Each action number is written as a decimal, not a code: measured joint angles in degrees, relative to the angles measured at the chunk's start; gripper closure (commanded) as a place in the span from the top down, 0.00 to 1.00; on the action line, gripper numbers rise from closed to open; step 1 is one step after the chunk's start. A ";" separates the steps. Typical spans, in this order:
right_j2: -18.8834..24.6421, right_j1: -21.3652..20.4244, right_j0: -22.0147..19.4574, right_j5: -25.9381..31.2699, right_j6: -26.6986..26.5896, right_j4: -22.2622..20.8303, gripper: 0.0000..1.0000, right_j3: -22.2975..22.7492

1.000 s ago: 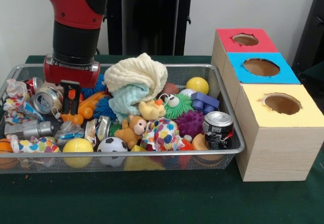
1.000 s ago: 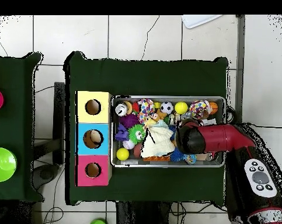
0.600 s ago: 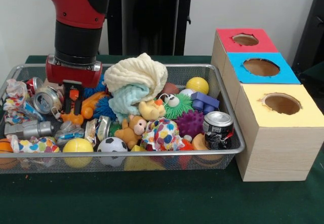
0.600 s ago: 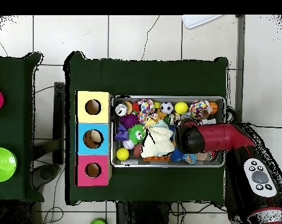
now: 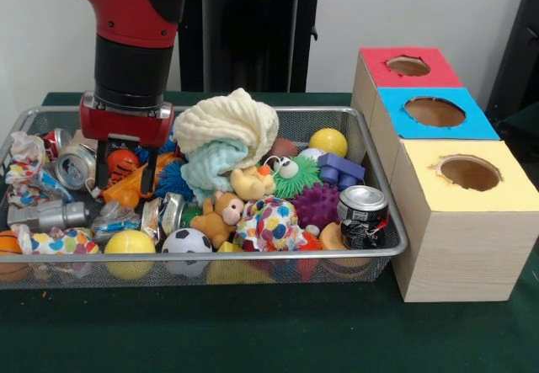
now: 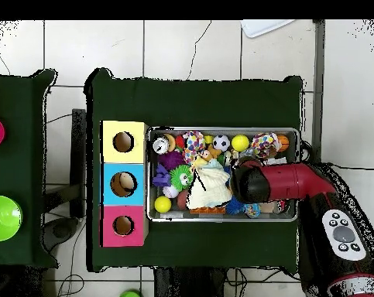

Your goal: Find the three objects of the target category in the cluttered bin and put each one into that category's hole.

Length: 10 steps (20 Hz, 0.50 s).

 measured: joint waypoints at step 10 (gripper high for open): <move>0.03 0.32 -0.02 0.00 0.00 -0.06 1.00 -0.01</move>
